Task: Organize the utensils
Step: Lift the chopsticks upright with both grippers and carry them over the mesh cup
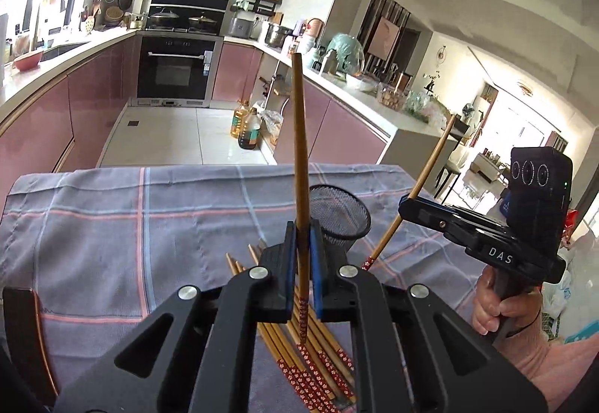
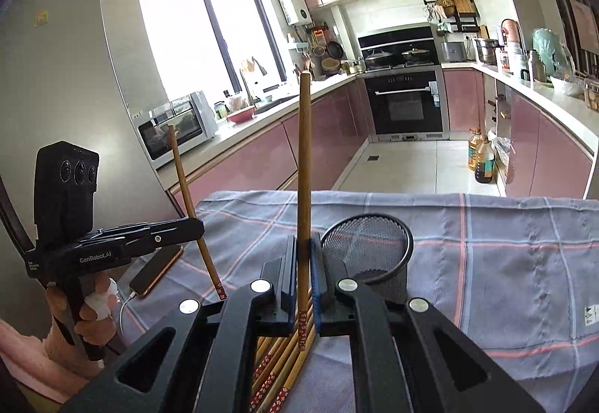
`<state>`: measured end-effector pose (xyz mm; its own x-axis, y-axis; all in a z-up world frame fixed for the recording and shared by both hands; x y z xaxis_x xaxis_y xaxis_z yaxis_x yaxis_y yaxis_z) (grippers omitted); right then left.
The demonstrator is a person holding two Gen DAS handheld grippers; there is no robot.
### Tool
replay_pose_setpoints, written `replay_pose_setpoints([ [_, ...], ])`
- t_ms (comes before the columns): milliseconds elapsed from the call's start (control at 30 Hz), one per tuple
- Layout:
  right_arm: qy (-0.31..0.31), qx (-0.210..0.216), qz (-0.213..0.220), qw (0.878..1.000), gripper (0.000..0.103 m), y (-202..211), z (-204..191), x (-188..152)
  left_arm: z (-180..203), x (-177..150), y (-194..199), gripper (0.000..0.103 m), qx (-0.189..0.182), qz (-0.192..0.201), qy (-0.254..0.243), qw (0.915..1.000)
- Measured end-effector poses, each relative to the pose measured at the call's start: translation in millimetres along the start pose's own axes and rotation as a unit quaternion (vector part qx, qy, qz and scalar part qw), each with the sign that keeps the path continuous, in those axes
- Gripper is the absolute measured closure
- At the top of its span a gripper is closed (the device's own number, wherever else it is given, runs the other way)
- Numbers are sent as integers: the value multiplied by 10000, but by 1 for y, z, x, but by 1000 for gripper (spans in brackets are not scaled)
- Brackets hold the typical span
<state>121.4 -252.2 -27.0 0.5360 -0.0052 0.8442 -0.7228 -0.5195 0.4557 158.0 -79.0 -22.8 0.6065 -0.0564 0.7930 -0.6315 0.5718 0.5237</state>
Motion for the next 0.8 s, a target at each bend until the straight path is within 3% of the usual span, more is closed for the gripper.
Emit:
replay_pose_setpoints([
  [233,228,-80,434,9988,97,17,5,53,22,58,4,95,-179,480,-138,9986],
  [433,342,-361,637,9967,97,16,18,78,39,95,-13,95,-259,695,-182,9971],
  [567,376,-530,418,9970,97,-1,32,73,43,97,-42,95,-173,525,-272,9981],
  [800,239,-529,-420,9974,97,-41,49,33,40,62,-99,95,11,-213,-395,9990],
])
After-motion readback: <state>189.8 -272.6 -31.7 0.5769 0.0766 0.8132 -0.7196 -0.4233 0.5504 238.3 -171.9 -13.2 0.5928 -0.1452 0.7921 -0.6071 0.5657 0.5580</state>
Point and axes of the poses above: each gripper's, at about its wrist camera, not at the fingertips, and y roughly against the way its jaws point, z to its right, x to its top, the point moved 10 cm from there along -y, roughly the way its jaws point, and after that the axes turned 2 degrees about -z, right-handed, at the moved point
